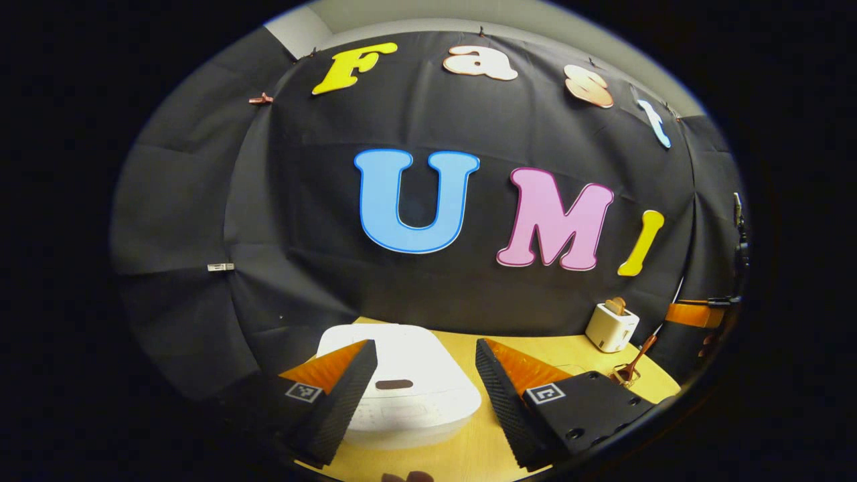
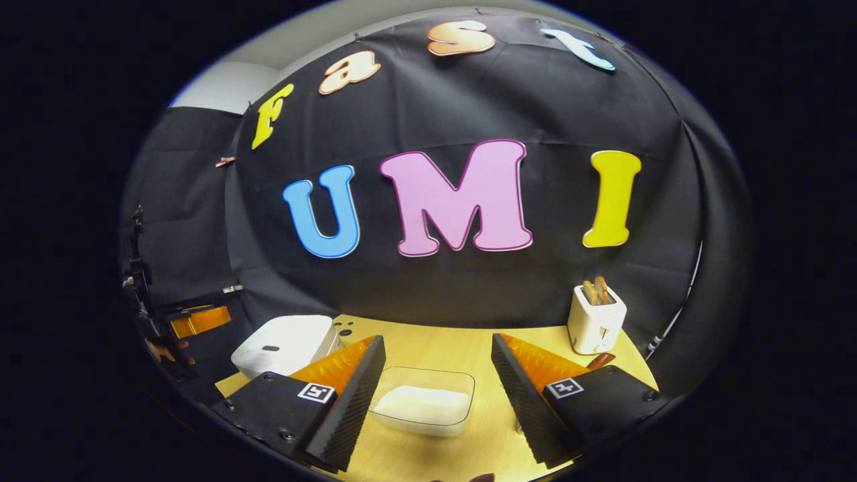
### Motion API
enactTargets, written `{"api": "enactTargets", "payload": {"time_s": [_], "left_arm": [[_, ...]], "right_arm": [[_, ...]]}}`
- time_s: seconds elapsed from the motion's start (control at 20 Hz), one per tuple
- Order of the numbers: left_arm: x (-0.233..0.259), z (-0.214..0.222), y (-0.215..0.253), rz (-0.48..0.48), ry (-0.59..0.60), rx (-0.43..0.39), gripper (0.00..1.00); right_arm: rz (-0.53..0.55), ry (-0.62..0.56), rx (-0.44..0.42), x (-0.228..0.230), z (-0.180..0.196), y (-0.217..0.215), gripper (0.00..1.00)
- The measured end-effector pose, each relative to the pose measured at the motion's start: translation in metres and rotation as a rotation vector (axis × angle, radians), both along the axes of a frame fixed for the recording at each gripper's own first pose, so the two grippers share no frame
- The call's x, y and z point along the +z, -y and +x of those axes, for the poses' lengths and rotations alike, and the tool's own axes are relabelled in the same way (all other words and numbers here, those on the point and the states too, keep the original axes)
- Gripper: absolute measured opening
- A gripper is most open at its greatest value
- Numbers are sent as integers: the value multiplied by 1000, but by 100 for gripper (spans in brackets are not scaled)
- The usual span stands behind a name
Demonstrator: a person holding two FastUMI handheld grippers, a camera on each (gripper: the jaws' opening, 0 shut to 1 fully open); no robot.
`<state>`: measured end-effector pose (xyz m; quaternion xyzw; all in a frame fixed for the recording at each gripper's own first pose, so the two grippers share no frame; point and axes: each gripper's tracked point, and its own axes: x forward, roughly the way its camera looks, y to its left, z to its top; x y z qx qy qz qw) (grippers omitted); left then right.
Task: Close the left gripper, press the button to open the rice cooker; take a wooden spoon from the chopstick holder with the right hand, scoop a spoonful of rice and pour it into the rice cooker, then put the wooden spoon back into the chopstick holder.
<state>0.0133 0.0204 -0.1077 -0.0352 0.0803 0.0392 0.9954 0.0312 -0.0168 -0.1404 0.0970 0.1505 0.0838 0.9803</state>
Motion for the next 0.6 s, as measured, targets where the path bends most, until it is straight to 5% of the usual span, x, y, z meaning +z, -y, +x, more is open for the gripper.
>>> {"api": "enactTargets", "payload": {"time_s": [0.6], "left_arm": [[9, -46, -15, 17, -3, 30, 95]], "right_arm": [[4, 14, 83, 17, -4, -41, 98]]}}
